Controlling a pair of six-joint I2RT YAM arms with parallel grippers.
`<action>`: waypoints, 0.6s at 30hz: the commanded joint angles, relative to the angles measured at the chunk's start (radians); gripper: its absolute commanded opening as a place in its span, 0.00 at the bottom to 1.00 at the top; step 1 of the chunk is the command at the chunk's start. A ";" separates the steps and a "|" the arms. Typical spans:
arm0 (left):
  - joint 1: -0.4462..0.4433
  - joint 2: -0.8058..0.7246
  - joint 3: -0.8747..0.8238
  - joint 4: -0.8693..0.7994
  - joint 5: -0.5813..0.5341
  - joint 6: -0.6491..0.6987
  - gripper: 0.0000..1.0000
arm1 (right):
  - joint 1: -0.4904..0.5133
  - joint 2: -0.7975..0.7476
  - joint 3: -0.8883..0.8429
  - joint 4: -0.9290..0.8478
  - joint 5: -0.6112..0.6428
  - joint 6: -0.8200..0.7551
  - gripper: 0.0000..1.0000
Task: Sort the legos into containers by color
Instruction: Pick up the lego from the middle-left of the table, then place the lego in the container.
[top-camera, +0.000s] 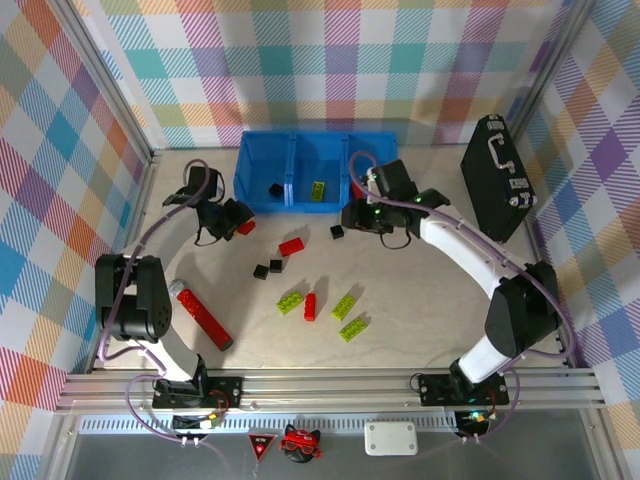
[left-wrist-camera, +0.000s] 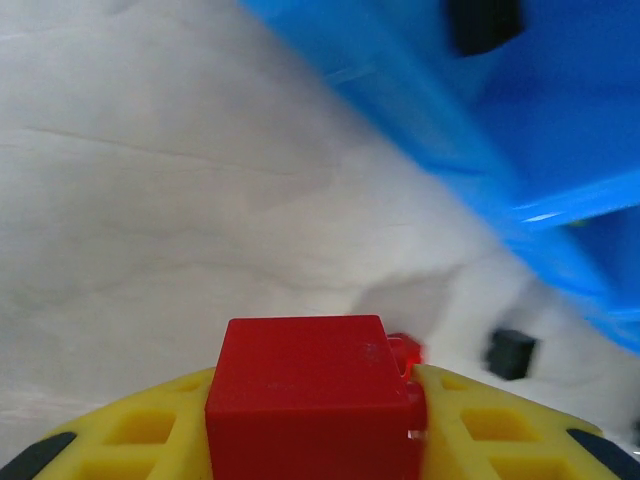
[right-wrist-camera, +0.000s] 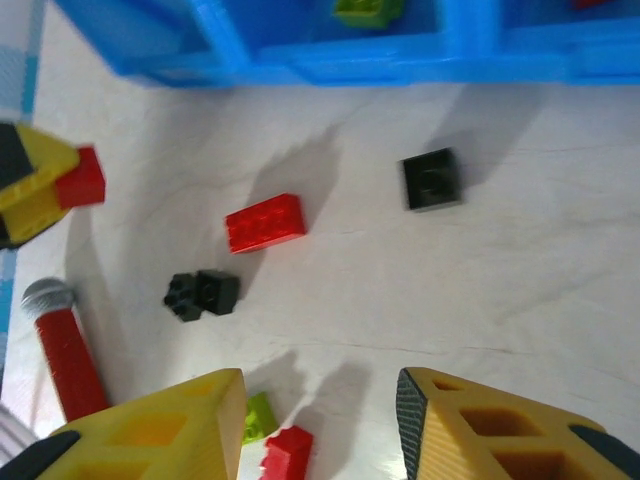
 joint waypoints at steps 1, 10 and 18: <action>-0.021 -0.067 -0.044 0.175 0.090 -0.221 0.39 | 0.066 -0.004 -0.023 0.181 -0.030 0.059 0.49; -0.121 -0.104 -0.146 0.511 0.147 -0.599 0.39 | 0.159 0.096 -0.010 0.460 -0.056 0.113 0.58; -0.182 -0.161 -0.117 0.496 0.113 -0.648 0.39 | 0.163 0.187 0.044 0.563 -0.093 0.110 0.64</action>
